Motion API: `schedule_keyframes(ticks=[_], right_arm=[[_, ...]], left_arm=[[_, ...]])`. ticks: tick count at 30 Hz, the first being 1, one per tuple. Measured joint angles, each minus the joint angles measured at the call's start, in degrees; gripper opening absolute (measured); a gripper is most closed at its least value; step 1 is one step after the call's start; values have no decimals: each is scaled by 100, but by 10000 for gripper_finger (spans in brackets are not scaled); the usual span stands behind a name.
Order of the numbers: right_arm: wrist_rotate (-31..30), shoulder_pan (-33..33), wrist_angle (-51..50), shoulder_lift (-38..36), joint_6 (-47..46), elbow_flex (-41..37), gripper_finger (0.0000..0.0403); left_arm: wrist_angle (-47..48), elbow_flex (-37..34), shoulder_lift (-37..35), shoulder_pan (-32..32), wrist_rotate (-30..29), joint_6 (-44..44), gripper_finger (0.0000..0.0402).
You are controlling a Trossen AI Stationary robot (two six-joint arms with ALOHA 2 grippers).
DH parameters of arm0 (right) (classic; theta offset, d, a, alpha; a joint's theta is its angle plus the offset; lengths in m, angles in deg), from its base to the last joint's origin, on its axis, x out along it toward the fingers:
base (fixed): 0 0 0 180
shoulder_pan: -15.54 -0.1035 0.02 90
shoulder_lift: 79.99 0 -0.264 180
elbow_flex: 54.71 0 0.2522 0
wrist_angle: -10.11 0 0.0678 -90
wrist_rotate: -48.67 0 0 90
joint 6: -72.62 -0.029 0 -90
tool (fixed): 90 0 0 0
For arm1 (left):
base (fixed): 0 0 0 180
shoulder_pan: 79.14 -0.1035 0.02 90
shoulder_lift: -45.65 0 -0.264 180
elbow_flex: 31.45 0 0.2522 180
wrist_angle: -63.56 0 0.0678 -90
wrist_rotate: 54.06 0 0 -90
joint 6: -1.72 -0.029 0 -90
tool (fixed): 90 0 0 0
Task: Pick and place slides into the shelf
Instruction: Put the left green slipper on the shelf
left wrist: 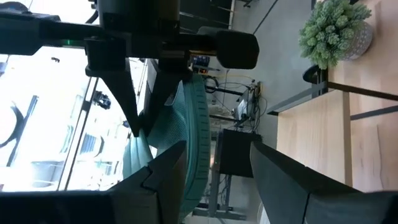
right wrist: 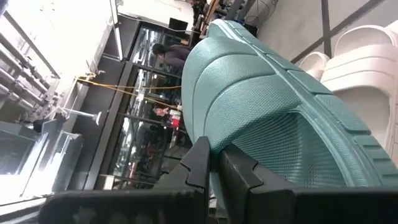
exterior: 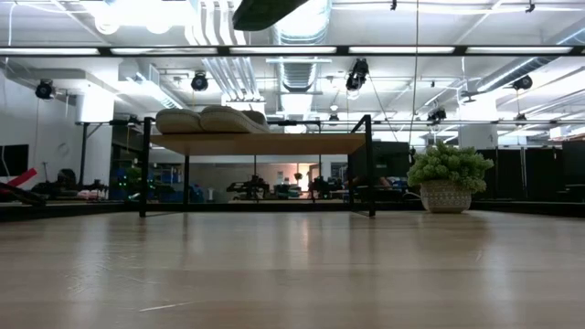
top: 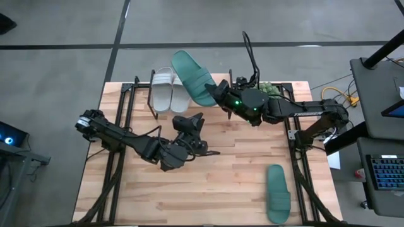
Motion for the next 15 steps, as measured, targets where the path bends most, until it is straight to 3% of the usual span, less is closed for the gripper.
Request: schedule_keyframes(ticks=[15], right_arm=[[115, -22, 8, 0, -40, 0, 15]], left_arm=[[-2, 0, -55, -225, 6, -332, 163]])
